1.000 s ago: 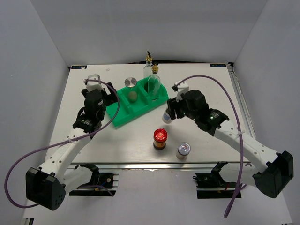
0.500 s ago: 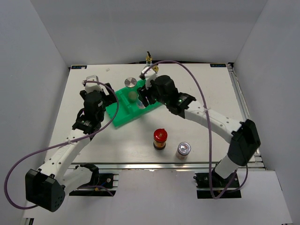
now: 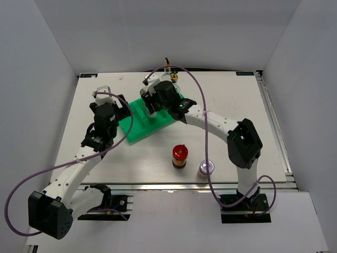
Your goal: Organize the condiment bottles
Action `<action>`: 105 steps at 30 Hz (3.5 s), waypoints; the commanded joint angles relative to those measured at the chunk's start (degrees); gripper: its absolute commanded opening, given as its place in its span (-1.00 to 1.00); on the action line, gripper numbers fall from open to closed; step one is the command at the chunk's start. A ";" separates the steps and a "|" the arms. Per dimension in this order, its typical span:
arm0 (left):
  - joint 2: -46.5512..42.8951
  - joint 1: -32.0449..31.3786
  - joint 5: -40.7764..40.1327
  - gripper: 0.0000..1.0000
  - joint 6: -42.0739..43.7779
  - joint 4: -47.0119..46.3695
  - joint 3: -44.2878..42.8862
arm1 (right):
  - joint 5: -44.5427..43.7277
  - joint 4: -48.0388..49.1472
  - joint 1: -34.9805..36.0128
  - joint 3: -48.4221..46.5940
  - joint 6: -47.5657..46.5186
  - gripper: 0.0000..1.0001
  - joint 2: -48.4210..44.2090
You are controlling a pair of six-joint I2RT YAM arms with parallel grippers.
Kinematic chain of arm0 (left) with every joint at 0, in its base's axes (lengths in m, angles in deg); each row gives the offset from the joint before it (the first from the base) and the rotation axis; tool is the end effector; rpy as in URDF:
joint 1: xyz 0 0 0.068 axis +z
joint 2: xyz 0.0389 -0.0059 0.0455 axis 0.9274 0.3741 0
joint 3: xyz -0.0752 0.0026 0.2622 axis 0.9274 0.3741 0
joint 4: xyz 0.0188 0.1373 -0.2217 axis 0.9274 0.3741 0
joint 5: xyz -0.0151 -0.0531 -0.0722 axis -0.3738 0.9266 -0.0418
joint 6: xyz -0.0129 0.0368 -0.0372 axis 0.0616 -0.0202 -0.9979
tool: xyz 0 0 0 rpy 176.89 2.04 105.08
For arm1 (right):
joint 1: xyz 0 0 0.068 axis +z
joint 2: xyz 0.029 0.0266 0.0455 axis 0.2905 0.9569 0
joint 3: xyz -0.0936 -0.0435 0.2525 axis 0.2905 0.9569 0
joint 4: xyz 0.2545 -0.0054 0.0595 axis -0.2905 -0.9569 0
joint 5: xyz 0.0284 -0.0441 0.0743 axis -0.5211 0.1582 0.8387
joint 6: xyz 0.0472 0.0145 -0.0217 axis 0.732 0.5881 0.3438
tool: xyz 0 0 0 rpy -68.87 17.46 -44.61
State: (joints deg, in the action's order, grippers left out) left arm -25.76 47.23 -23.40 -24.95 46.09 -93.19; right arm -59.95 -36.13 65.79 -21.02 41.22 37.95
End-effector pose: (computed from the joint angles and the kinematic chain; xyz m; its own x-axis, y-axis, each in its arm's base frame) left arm 0.2236 -0.0680 0.3115 -0.2010 -0.2210 -0.9543 -0.1510 0.9696 -0.1928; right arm 0.3127 0.3496 0.3081 -0.1866 -0.3036 -0.9344 -0.6586 0.7443 -0.1103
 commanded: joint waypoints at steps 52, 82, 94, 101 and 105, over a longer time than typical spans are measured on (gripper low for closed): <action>3.06 -4.68 18.77 0.97 -1.62 1.26 -4.22 | -13.49 0.13 -9.51 38.65 13.08 0.79 -47.17; 24.41 -42.31 17.89 0.97 3.03 18.23 -14.68 | -3.99 -0.84 -33.26 51.85 18.10 0.79 -57.56; 26.44 -42.92 12.97 -0.13 3.30 22.80 -17.84 | -4.61 -0.49 -33.88 52.12 18.10 0.79 -57.48; 20.56 -42.84 1.83 -1.00 0.41 23.86 -17.94 | -4.87 -0.58 -34.23 52.29 18.01 0.79 -57.56; 14.33 -40.74 -13.81 -1.00 -2.15 24.47 -17.58 | -4.78 -0.40 -34.32 52.38 17.92 0.79 -57.56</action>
State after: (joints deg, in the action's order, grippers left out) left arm -2.64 4.70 -21.96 -24.67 73.04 -108.62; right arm -64.21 -38.95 31.85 30.74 59.45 -19.05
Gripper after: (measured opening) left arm 0.782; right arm 0.895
